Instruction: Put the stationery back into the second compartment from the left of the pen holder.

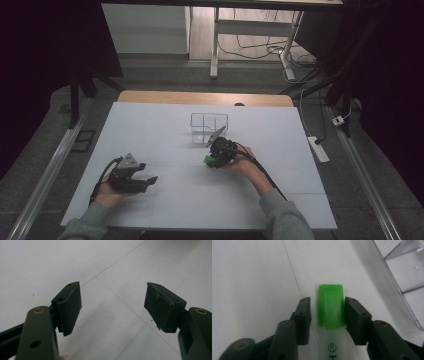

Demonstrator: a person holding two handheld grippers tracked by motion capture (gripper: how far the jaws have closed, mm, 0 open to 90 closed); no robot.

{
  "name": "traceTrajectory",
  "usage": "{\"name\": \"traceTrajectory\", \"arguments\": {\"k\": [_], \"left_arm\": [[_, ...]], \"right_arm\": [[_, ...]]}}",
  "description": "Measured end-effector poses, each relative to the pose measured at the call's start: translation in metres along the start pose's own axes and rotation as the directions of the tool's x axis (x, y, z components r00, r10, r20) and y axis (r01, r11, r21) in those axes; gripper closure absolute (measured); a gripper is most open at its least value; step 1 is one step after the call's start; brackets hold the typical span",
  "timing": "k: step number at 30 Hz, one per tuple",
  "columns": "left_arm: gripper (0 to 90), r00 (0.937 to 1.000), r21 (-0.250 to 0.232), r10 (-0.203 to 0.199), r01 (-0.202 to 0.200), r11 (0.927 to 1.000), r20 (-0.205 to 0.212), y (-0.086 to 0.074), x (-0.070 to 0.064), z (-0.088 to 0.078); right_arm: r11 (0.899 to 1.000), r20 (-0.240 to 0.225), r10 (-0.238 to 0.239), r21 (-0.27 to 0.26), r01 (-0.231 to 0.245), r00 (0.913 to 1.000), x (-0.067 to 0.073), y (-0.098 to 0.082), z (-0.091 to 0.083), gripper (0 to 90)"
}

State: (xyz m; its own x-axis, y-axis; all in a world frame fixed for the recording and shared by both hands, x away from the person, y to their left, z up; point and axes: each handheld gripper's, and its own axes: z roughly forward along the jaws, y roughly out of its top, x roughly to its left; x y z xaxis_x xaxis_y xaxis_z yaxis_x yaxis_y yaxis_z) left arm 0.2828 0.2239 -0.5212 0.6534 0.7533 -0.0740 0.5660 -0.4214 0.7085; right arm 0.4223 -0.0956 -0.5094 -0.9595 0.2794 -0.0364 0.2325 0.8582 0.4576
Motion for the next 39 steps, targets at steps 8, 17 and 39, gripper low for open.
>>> {"name": "traceTrajectory", "arguments": {"k": [8, 17, 39], "left_arm": [[29.9, 0.9999, -0.014, -0.011, 0.012, 0.9998, 0.004, 0.001, 0.001, -0.003], [29.9, 0.9998, -0.015, -0.017, 0.017, 0.9997, 0.007, 0.000, 0.003, -0.003], [29.9, 0.9998, -0.020, -0.018, 0.018, 0.9996, 0.003, 0.000, 0.004, -0.004]], "right_arm": [[1.000, -0.010, -0.004, -0.013, 0.004, 0.9999, 0.000, -0.001, 0.000, 66.0], [0.999, -0.011, 0.018, -0.045, -0.019, 0.9998, -0.002, -0.002, -0.007, 66.1], [0.962, 0.015, 0.066, -0.266, -0.059, 0.9977, -0.005, 0.000, -0.064, 66.1]]}}
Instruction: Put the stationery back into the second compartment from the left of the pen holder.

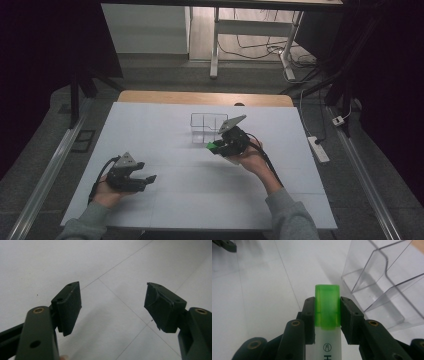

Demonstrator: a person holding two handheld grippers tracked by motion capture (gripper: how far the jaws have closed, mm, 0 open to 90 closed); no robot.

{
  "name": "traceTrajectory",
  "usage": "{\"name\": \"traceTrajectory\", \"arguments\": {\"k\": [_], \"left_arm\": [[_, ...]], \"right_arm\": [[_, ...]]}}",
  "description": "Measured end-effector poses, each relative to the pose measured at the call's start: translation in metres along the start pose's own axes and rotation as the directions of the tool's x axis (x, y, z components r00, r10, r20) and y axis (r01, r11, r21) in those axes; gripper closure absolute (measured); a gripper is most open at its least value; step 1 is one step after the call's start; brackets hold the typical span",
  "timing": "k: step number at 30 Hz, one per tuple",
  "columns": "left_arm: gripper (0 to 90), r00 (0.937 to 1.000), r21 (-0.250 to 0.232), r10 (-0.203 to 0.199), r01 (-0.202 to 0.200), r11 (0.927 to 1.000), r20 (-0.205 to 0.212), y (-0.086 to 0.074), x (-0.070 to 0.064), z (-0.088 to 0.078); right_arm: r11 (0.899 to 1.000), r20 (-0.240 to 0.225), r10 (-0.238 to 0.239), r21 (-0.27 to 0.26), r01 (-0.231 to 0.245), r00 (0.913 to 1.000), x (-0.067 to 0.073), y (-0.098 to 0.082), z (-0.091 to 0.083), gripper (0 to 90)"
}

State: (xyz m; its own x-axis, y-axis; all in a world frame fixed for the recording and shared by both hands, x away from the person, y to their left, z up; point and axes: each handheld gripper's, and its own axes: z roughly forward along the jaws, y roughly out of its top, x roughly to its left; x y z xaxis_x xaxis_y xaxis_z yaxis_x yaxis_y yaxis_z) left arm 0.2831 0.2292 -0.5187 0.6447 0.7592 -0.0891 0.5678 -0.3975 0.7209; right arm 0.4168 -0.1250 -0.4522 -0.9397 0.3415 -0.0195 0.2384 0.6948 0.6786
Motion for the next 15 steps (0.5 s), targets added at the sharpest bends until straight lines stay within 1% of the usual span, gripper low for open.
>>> {"name": "traceTrajectory", "arguments": {"k": [9, 15], "left_arm": [[29.8, 1.0000, 0.000, -0.002, 0.002, 1.0000, -0.002, 0.000, 0.001, 0.000], [29.8, 1.0000, 0.000, -0.001, 0.001, 1.0000, -0.004, 0.000, 0.000, 0.000]], "right_arm": [[0.998, 0.008, 0.013, -0.062, -0.012, 0.9999, 0.000, 0.004, -0.015, 66.1], [0.996, 0.019, 0.015, -0.092, -0.013, 0.9997, 0.001, 0.006, -0.022, 66.1]]}}
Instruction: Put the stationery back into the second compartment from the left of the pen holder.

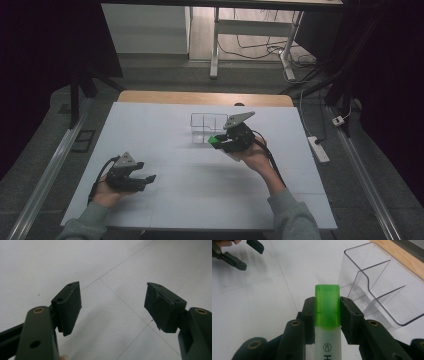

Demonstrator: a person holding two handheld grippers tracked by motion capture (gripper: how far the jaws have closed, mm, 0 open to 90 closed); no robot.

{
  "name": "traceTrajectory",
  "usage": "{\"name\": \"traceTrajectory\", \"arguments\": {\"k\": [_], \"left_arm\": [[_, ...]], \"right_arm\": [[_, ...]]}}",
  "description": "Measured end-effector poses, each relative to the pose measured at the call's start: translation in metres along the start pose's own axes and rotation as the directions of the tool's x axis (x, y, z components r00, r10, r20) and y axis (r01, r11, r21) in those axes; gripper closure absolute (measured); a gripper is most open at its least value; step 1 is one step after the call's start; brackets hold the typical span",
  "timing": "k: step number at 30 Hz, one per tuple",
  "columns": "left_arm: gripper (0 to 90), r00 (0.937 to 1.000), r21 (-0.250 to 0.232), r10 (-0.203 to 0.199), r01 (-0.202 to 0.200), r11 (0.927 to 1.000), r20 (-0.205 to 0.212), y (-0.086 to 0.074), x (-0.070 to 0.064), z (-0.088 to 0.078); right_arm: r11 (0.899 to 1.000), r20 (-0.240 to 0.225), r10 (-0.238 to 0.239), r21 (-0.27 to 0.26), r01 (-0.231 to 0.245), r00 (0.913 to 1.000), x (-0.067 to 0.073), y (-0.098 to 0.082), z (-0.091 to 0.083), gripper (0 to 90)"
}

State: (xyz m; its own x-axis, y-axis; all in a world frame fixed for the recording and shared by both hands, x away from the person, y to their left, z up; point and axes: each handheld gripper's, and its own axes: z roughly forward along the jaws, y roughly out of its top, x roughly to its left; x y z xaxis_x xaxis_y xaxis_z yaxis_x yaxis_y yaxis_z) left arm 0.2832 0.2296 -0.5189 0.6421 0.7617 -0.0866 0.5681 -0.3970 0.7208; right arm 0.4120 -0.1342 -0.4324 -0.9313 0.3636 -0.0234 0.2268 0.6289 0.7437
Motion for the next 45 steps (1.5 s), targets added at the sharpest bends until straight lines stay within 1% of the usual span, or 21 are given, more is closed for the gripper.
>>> {"name": "traceTrajectory", "arguments": {"k": [8, 12, 14, 19, 23, 26, 29, 31, 32, 37, 39, 41, 45], "left_arm": [[29.7, 1.0000, 0.002, -0.002, 0.002, 1.0000, -0.002, 0.000, 0.001, 0.000], [29.7, 1.0000, 0.001, -0.004, 0.004, 1.0000, -0.005, -0.001, 0.001, 0.000], [29.7, 1.0000, 0.003, -0.003, 0.003, 1.0000, -0.006, -0.001, 0.000, 0.000], [29.7, 0.9999, -0.001, 0.001, -0.001, 1.0000, -0.011, 0.000, -0.001, 0.000], [29.7, 0.9999, 0.001, -0.001, 0.001, 1.0000, -0.011, -0.001, 0.000, 0.000], [29.6, 1.0000, 0.003, 0.000, 0.000, 1.0000, -0.010, -0.001, 0.000, 0.000], [29.6, 1.0000, 0.001, 0.000, 0.000, 1.0000, -0.008, -0.001, 0.000, 0.000], [29.6, 1.0000, 0.000, -0.002, 0.002, 1.0000, -0.008, -0.001, 0.000, 0.000], [29.6, 1.0000, 0.001, -0.001, 0.001, 1.0000, -0.007, -0.001, 0.000, 0.000], [29.6, 1.0000, 0.004, 0.000, 0.000, 1.0000, -0.007, -0.001, 0.000, 0.000], [29.5, 1.0000, 0.004, 0.002, -0.002, 1.0000, -0.007, -0.001, -0.001, 0.000], [29.5, 1.0000, 0.003, 0.003, -0.003, 1.0000, -0.007, -0.001, -0.001, 0.000], [29.5, 1.0000, -0.001, 0.001, -0.001, 1.0000, -0.006, -0.001, 0.000, -0.001]], "right_arm": [[0.999, 0.018, 0.009, -0.049, -0.008, 0.9998, -0.001, 0.002, -0.006, 66.0], [0.997, 0.041, 0.011, -0.078, -0.008, 0.9991, -0.001, 0.004, -0.011, 66.1], [0.995, 0.053, 0.010, -0.103, -0.005, 0.9986, 0.000, 0.006, -0.013, 66.1], [0.985, 0.084, 0.017, -0.172, -0.002, 0.9963, -0.003, 0.011, -0.021, 66.0], [0.969, 0.100, 0.056, -0.244, -0.031, 0.9934, -0.008, 0.014, -0.025, 66.1], [0.962, 0.119, 0.075, -0.270, -0.040, 0.9900, -0.012, 0.017, -0.025, 66.1], [0.959, 0.122, 0.096, -0.278, -0.058, 0.9879, -0.015, 0.020, -0.026, 66.0], [0.958, 0.125, 0.097, -0.280, -0.059, 0.9873, -0.017, 0.021, -0.026, 66.1], [0.960, 0.129, 0.097, -0.275, -0.058, 0.9869, -0.018, 0.022, -0.026, 66.1], [0.958, 0.132, 0.104, -0.280, -0.063, 0.9858, -0.021, 0.029, -0.026, 66.1], [0.956, 0.128, 0.106, -0.285, -0.066, 0.9862, -0.023, 0.032, -0.024, 66.1], [0.956, 0.134, 0.105, -0.285, -0.063, 0.9854, -0.025, 0.035, -0.021, 66.1], [0.955, 0.130, 0.116, -0.288, -0.074, 0.9848, -0.029, 0.040, -0.017, 66.1]]}}
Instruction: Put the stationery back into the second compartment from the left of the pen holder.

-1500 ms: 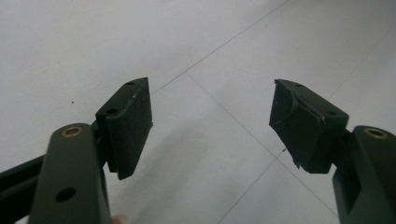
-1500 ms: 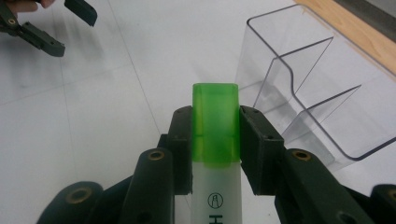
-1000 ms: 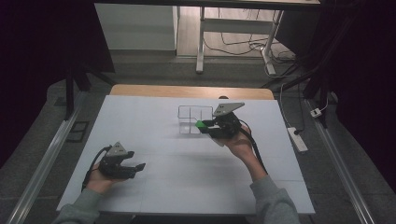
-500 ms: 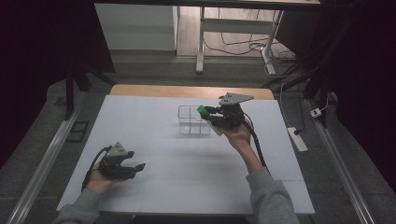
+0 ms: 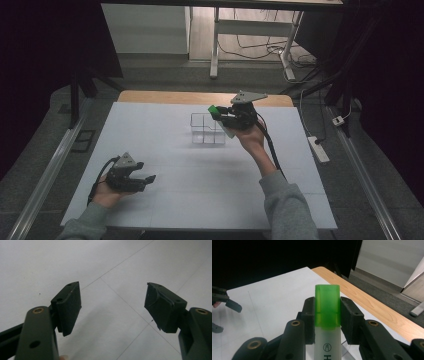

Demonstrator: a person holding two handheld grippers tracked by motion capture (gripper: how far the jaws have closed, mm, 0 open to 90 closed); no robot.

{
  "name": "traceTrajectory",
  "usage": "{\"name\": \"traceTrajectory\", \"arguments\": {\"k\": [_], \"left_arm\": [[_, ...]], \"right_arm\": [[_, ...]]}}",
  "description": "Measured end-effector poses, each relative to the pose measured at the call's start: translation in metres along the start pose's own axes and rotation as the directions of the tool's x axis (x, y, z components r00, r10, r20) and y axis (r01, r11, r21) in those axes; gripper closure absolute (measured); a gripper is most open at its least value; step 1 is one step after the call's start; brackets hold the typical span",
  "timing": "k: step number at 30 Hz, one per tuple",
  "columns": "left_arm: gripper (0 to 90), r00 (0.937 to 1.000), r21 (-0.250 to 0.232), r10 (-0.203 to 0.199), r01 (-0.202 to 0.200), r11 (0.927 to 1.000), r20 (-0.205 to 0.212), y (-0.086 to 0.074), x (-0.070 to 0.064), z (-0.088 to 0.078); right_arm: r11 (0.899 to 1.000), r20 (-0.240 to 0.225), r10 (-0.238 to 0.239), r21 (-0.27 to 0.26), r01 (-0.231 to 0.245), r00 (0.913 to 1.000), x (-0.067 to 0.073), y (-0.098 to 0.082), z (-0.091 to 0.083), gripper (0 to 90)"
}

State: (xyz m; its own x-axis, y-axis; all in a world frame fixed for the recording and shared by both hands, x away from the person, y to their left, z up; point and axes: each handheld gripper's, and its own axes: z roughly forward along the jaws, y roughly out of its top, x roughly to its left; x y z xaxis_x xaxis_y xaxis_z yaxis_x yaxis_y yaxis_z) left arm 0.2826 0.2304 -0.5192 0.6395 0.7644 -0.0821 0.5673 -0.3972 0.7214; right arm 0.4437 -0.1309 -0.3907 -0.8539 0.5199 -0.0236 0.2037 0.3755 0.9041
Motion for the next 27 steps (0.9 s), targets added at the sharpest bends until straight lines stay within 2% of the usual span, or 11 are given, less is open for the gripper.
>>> {"name": "traceTrajectory", "arguments": {"k": [3, 11, 27], "left_arm": [[29.5, 1.0000, 0.002, 0.001, -0.001, 1.0000, 0.001, 0.000, 0.000, 0.000], [29.5, 1.0000, -0.002, -0.003, 0.003, 1.0000, 0.001, 0.000, 0.001, -0.001], [29.5, 1.0000, 0.009, 0.003, -0.003, 1.0000, 0.002, -0.001, 0.001, 0.002]], "right_arm": [[1.000, -0.004, 0.021, -0.013, -0.021, 0.9998, -0.002, 0.003, 0.006, 66.1], [0.999, 0.006, 0.022, -0.030, -0.021, 0.9997, -0.005, 0.012, 0.023, 66.0], [0.997, 0.038, 0.059, -0.048, -0.057, 0.9975, -0.013, 0.009, 0.046, 66.0]]}}
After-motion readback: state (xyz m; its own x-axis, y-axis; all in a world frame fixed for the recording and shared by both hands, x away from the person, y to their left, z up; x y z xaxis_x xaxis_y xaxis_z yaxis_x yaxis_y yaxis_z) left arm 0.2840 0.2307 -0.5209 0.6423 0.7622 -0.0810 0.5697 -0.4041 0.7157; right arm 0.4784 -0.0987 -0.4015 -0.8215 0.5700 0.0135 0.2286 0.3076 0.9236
